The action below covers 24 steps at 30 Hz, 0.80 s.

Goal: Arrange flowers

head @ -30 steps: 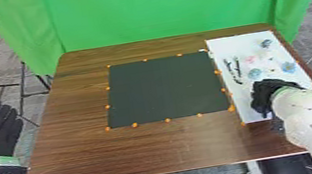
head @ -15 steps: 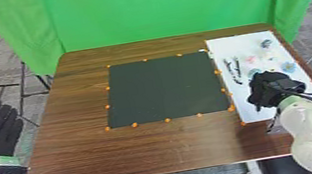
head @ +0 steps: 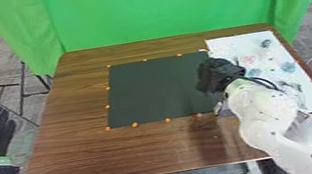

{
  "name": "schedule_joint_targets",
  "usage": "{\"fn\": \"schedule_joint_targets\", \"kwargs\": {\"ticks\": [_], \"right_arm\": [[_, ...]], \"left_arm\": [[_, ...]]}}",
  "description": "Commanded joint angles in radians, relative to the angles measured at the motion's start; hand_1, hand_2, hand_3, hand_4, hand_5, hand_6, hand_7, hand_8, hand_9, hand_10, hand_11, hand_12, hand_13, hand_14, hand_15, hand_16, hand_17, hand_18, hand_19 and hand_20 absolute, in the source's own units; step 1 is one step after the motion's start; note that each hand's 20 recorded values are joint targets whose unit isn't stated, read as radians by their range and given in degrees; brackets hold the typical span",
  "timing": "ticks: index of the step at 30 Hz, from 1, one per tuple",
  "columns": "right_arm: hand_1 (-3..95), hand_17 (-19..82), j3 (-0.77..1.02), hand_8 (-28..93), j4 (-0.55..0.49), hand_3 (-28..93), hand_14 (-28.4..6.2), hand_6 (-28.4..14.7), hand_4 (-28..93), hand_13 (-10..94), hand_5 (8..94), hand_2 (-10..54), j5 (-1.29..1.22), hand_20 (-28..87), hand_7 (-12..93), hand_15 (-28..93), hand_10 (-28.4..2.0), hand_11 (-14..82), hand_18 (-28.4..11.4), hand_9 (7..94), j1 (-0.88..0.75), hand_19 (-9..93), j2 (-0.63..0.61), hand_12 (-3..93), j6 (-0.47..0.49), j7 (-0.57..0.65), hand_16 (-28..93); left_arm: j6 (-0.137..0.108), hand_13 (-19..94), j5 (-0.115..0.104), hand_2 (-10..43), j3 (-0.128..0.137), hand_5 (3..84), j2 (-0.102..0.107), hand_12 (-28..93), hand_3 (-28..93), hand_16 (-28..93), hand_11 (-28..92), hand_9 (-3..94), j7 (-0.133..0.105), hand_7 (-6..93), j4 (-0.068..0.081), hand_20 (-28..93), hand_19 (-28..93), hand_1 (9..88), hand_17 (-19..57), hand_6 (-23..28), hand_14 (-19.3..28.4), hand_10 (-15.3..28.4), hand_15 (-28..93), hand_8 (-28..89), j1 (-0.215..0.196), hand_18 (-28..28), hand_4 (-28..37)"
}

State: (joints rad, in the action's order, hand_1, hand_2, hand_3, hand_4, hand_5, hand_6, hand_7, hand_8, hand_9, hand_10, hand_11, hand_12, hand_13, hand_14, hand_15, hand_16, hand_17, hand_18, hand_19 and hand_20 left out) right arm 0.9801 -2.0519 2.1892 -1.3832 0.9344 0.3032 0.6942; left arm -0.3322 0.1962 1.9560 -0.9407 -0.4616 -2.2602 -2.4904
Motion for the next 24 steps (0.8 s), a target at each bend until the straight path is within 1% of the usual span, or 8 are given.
{"fn": "schedule_joint_targets", "kwargs": {"ticks": [1,4,7,16,19,22,23,24], "right_arm": [[42.7,54,-0.176,25,0.161,79,-8.8,-2.1,-1,84,80.0,-9.5,-0.126,45,46,63,-9.5,37.2,-23.7,89.6,0.208,93,0.193,51.2,0.002,0.012,40],[42.7,54,-0.227,25,0.227,79,-8.8,-2.0,-2,84,79.9,-9.5,-0.101,45,46,63,-9.5,37.4,-23.7,89.6,0.244,93,0.249,51.2,0.036,-0.033,40],[42.7,53,-0.270,25,0.292,79,-8.8,-2.0,-2,84,79.9,-9.5,-0.131,45,46,63,-9.4,37.7,-23.6,89.4,0.285,93,0.302,51.1,0.070,-0.008,40],[42.7,53,-0.310,25,0.460,79,-8.9,-1.6,-2,84,79.3,-9.5,-0.248,45,47,63,-9.3,38.2,-23.6,89.2,0.333,93,0.429,50.7,0.067,0.090,40],[42.7,53,-0.330,25,0.492,79,-8.9,-1.5,-3,84,79.2,-9.5,-0.226,45,47,63,-9.4,38.4,-23.7,89.2,0.337,93,0.448,50.5,0.056,0.117,40],[42.4,53,-0.340,24,0.503,79,-8.8,-1.4,-2,84,79.3,-9.5,-0.227,45,47,63,-9.4,38.7,-23.7,89.2,0.341,93,0.464,50.1,0.062,0.153,40],[42.4,53,-0.341,24,0.506,79,-8.9,-1.4,-2,84,79.2,-9.5,-0.218,45,47,63,-9.4,38.7,-23.7,89.2,0.337,93,0.471,50.0,0.064,0.162,40],[42.3,53,-0.346,24,0.508,79,-8.9,-1.3,-2,84,79.2,-9.5,-0.216,45,47,63,-9.5,38.8,-23.7,89.2,0.337,93,0.475,50.0,0.065,0.173,40]], "left_arm": [[0.000,16,-0.026,11.3,-0.001,34.0,-0.010,7,71,-10,17,29.2,-0.042,13.1,0.038,5,18,19.4,-4.2,6.5,9.6,12.4,22,-10,-0.008,6.5,-28.3],[-0.005,16,-0.033,11.3,0.005,34.0,-0.009,7,71,-10,17,29.2,-0.058,13.2,0.025,5,18,19.4,-4.0,6.3,9.6,12.3,22,-10,-0.028,6.3,-28.3],[-0.009,16,-0.031,11.3,-0.011,34.0,0.005,7,71,-10,17,29.2,-0.055,13.2,0.023,6,18,19.4,-3.9,6.3,9.5,12.2,22,-10,-0.019,6.2,-28.3],[-0.010,17,-0.024,11.2,-0.107,34.0,0.065,7,71,-10,17,29.1,-0.045,13.2,0.037,6,18,19.5,-3.8,6.2,9.3,12.1,21,-10,0.071,6.2,-28.3],[-0.010,16,-0.005,11.2,-0.121,33.9,0.073,7,71,-10,17,29.0,-0.018,13.2,0.044,6,18,19.6,-3.9,6.2,9.3,12.1,21,-10,0.096,6.3,-28.3],[-0.017,16,-0.002,11.2,-0.121,33.9,0.076,7,71,-10,17,28.9,-0.013,13.3,0.042,6,18,19.6,-3.9,6.1,9.3,12.1,21,-10,0.098,6.3,-28.3],[-0.028,16,0.014,11.2,-0.120,33.8,0.076,7,71,-10,17,28.9,-0.001,13.3,0.041,6,18,19.7,-4.0,6.1,9.3,12.1,21,-10,0.100,6.3,-28.3],[-0.042,16,0.052,11.2,-0.121,33.8,0.075,7,71,-10,17,28.9,0.015,13.3,0.042,6,18,19.6,-4.0,6.1,9.3,12.0,21,-10,0.103,6.3,-28.3]]}}
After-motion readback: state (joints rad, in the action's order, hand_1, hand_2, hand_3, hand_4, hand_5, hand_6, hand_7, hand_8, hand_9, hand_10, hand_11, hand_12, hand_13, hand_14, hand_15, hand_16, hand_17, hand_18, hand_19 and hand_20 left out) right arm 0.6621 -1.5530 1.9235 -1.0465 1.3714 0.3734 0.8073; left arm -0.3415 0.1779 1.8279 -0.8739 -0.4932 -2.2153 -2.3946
